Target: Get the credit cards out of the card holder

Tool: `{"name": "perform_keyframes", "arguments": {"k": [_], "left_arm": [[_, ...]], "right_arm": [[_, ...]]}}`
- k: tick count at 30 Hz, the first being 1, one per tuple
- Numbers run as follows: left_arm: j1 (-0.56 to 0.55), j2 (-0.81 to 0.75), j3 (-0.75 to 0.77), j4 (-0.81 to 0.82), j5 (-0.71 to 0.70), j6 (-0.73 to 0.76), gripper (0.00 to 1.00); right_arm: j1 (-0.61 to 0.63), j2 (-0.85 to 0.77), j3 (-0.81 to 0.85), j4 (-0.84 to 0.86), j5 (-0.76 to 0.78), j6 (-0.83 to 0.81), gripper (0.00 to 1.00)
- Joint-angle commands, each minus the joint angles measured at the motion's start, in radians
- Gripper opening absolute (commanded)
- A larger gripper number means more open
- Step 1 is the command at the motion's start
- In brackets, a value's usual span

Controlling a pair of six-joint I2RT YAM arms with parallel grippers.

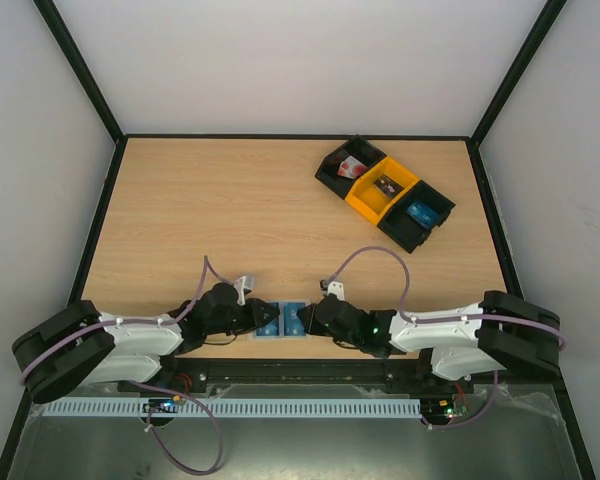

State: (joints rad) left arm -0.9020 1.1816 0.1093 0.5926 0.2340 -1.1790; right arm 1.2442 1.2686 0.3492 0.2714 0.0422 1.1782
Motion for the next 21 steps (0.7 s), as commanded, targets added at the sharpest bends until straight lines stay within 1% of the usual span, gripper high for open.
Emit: {"name": "perform_keyframes", "arguments": {"k": [1,4,7,14,21], "left_arm": [[0.005,0.031,0.004,0.022,-0.002,0.000,0.24],[0.006,0.059,0.004,0.042,-0.001,-0.003,0.29],[0.005,0.092,0.005,0.066,0.008,-0.005,0.31],[0.005,0.147,0.007,0.124,0.028,-0.006,0.31],[0.005,0.169,0.018,0.124,0.023,-0.001,0.31]], "right_arm": [[0.009,0.045,0.051,-0.049,0.068,-0.029,0.12],[0.009,0.073,0.058,-0.057,0.080,-0.028,0.13],[0.009,0.091,0.053,-0.059,0.082,-0.022,0.13],[0.009,0.125,0.009,-0.023,0.073,-0.002,0.11],[0.009,0.147,-0.035,0.034,0.045,0.014,0.07]]}}
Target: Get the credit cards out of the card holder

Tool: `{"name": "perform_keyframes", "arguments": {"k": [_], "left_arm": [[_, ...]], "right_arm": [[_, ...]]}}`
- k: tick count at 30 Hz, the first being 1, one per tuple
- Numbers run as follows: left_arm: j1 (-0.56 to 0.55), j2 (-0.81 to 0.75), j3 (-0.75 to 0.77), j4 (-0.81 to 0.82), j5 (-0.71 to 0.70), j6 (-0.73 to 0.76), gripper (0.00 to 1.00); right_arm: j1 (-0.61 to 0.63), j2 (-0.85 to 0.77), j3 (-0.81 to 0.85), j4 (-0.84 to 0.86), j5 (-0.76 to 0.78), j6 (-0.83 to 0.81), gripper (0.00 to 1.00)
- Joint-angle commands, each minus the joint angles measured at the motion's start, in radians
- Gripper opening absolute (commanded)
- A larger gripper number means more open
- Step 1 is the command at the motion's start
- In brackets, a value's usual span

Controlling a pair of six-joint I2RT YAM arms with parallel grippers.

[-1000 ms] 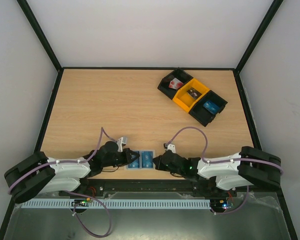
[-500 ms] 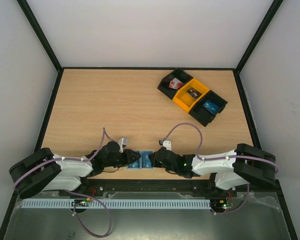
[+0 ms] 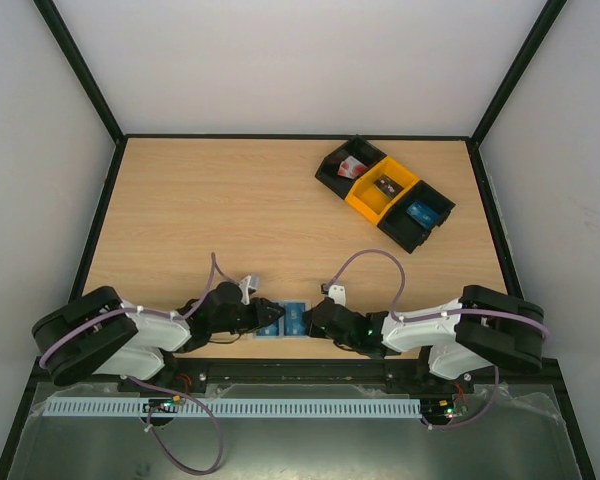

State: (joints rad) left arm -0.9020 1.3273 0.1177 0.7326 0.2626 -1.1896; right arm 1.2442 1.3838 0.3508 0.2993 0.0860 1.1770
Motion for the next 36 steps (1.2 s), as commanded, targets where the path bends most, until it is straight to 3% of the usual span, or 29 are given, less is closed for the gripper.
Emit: {"name": "perform_keyframes", "arguments": {"k": [1,19,30,36], "left_arm": [[0.006,0.029,0.012,-0.015,-0.007,0.011,0.31],[-0.011,0.120,0.024,0.085,0.007,-0.010,0.29],[-0.016,0.047,0.011,0.076,0.003,-0.012,0.04],[-0.015,0.021,-0.006,0.069,-0.010,0.002,0.03]], "right_arm": [[0.009,0.033,-0.041,0.015,-0.001,0.015,0.07],[0.009,0.048,-0.073,0.052,-0.029,0.026,0.02],[0.009,0.068,-0.066,0.058,-0.029,0.024,0.02],[0.009,0.082,-0.067,0.053,-0.024,0.032,0.02]]}}
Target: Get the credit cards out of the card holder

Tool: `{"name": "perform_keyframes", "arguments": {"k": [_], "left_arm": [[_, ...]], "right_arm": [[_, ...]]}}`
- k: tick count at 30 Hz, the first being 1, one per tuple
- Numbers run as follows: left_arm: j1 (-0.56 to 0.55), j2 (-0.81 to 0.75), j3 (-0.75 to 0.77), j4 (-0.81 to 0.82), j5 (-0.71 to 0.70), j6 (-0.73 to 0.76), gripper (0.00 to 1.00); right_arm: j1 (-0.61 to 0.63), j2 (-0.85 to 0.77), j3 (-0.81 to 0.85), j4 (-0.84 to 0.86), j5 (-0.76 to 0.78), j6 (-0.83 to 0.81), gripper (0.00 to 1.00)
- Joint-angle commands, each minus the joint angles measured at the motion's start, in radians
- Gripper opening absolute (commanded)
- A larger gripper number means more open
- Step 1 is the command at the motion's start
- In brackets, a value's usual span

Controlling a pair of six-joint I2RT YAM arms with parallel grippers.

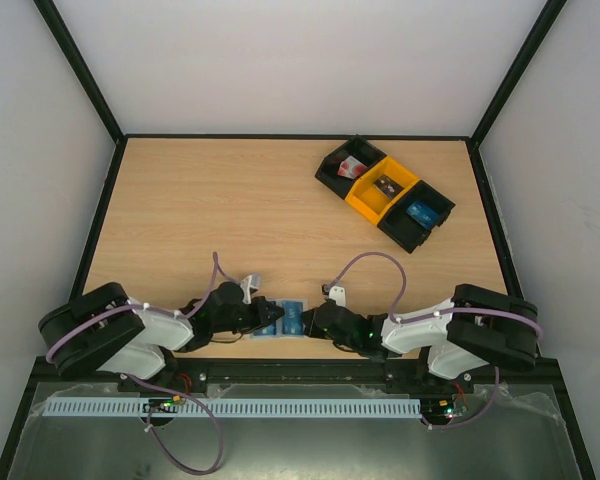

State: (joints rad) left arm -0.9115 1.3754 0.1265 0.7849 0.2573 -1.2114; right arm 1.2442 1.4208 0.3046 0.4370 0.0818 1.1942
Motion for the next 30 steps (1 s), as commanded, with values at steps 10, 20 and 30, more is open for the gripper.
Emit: {"name": "perform_keyframes", "arguments": {"k": [10,20,30], "left_arm": [[0.011,-0.114,-0.043,-0.066,-0.038,0.042,0.03],[0.018,-0.164,-0.044,-0.112,-0.041,0.049,0.03],[0.018,-0.130,-0.036,-0.089,-0.024,0.049,0.03]], "right_arm": [[0.009,0.004,-0.042,-0.098,0.002,0.026,0.02],[0.010,-0.053,-0.018,-0.112,-0.024,0.010,0.02],[0.010,-0.129,0.021,-0.107,-0.045,-0.016,0.10]]}}
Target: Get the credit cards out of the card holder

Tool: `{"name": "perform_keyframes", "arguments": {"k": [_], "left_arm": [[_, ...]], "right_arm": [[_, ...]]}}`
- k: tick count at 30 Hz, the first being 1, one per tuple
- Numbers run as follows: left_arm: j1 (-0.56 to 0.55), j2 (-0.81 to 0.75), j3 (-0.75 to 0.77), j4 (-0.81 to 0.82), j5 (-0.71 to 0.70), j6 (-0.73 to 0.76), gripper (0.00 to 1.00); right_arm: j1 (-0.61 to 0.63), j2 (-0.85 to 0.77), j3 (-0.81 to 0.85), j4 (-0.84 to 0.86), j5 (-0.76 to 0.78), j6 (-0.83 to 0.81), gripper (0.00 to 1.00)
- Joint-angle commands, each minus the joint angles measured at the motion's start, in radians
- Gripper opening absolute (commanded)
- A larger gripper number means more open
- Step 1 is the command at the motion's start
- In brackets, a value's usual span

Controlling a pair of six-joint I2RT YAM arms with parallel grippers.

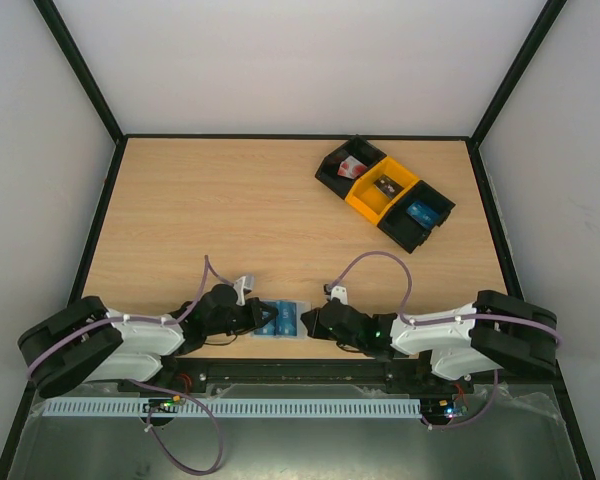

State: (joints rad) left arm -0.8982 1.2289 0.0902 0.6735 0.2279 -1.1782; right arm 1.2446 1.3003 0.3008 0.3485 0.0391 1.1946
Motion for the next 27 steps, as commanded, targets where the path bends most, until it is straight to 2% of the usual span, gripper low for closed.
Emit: {"name": "perform_keyframes", "arguments": {"k": [1,9,14,22,27], "left_arm": [[0.004,0.019,0.000,0.024,0.006,0.015,0.03],[0.005,0.033,0.004,0.031,0.011,0.013,0.03],[0.005,0.049,0.003,0.065,0.023,0.003,0.03],[0.003,0.124,0.006,0.176,0.064,-0.010,0.15],[0.004,0.148,0.006,0.205,0.072,-0.016,0.14]], "right_arm": [[0.009,-0.003,0.030,-0.012,-0.007,-0.018,0.10],[0.009,0.113,0.064,0.031,-0.034,-0.026,0.09],[0.009,0.170,0.021,0.091,-0.056,0.006,0.06],[0.009,0.196,-0.009,0.115,-0.056,0.022,0.05],[0.009,0.194,-0.014,0.107,-0.049,0.020,0.04]]}}
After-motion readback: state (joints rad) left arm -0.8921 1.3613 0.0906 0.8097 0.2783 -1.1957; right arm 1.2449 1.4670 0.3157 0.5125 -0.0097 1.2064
